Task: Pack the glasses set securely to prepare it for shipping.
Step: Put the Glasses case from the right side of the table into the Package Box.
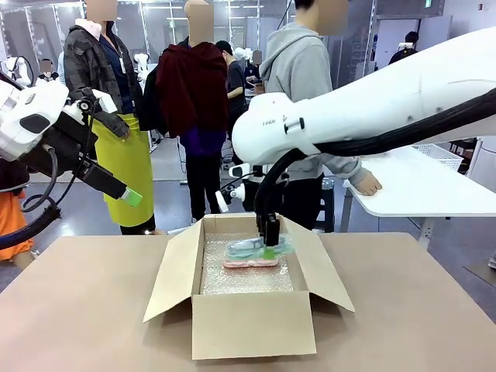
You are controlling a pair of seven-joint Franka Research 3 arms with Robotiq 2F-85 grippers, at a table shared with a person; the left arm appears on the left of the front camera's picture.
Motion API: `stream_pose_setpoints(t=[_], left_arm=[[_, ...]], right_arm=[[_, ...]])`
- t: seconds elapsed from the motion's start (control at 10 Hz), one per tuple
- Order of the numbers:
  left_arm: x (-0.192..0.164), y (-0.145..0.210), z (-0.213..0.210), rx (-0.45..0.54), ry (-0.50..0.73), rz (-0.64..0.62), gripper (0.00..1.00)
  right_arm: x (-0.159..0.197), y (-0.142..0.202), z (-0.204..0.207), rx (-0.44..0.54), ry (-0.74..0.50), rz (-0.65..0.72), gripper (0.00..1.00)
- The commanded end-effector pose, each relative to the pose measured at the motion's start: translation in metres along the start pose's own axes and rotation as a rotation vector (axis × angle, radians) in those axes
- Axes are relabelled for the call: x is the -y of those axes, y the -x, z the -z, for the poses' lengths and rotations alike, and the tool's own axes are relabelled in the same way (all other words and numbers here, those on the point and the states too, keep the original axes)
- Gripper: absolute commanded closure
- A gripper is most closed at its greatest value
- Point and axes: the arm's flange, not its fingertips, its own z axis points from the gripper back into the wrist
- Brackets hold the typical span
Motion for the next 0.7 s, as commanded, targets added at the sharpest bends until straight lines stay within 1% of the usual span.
stream_pose_setpoints(t=[0.0, 0.2, 0.3, 0.4, 0.5, 0.6], left_arm=[[0.0, 0.0, -0.002, 0.007, 0.01, -0.002, 0.0], [0.0, 0.0, -0.002, 0.007, 0.01, -0.002, 0.0], [0.0, 0.0, -0.002, 0.007, 0.01, -0.002, 0.0], [0.0, 0.0, -0.002, 0.007, 0.01, -0.002, 0.0], [0.0, 0.0, -0.002, 0.007, 0.01, -0.002, 0.0], [0.0, 0.0, -0.002, 0.007, 0.01, -0.002, 0.0]], right_arm=[[0.008, -0.006, 0.011, 0.041, 0.018, 0.07, 0.79], [0.008, 0.003, 0.04, 0.096, 0.034, 0.126, 0.79], [0.006, 0.005, 0.058, 0.148, 0.039, 0.155, 0.79], [0.006, 0.008, 0.071, 0.146, 0.057, 0.181, 0.79], [0.008, 0.01, 0.078, 0.169, 0.055, 0.193, 0.79], [0.01, 0.012, 0.086, 0.166, 0.07, 0.186, 0.79]])
